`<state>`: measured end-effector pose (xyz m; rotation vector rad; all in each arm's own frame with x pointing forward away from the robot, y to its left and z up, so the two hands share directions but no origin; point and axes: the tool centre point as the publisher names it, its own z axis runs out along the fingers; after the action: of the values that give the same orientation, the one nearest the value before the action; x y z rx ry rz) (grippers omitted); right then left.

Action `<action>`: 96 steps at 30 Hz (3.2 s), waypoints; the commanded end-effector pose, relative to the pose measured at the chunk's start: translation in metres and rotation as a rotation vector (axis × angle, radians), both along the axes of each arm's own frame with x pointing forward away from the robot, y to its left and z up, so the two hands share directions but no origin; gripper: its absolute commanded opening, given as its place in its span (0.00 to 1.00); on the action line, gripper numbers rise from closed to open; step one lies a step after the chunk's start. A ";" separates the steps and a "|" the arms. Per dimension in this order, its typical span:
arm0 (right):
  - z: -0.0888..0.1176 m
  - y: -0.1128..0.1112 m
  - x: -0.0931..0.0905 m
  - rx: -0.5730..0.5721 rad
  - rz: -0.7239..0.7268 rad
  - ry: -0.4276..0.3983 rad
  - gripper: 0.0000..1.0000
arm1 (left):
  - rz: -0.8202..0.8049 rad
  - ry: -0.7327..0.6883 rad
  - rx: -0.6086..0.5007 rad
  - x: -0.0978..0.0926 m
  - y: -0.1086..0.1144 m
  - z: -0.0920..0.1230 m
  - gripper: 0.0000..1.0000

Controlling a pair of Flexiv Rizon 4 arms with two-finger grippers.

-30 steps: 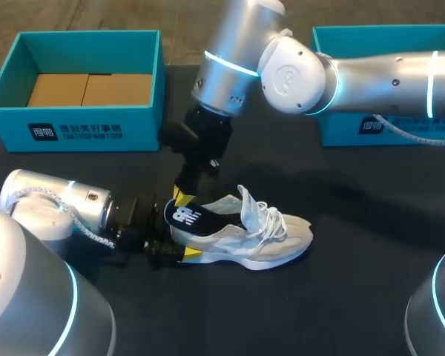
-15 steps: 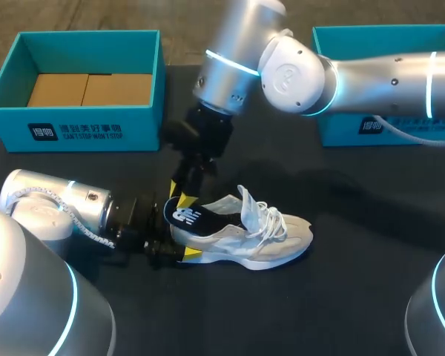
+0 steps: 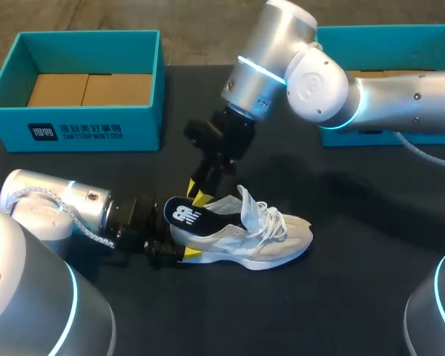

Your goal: Take the shoe out of the shoebox, open the shoe tongue, remove and reinsert the insole, then place the shoe into the shoebox

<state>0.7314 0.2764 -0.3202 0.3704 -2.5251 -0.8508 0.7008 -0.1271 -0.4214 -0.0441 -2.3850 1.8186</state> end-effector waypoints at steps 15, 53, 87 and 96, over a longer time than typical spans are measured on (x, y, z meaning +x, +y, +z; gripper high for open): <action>-0.016 -0.001 -0.011 0.029 -0.014 0.051 0.29 | 0.001 -0.001 0.000 0.001 0.002 -0.005 0.00; -0.032 0.003 -0.028 0.024 0.035 0.139 0.05 | 0.001 -0.001 0.000 0.001 0.002 -0.005 0.00; 0.018 0.003 -0.014 0.101 -0.004 -0.022 0.00 | 0.001 -0.001 0.000 0.001 0.002 -0.005 0.00; 0.038 0.007 -0.009 0.140 -0.037 -0.064 0.00 | 0.001 -0.001 0.000 0.001 0.002 -0.005 0.00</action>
<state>0.7272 0.2869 -0.2875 0.4115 -2.5228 -1.0520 0.7009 -0.1270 -0.4214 -0.0438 -2.3850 1.8186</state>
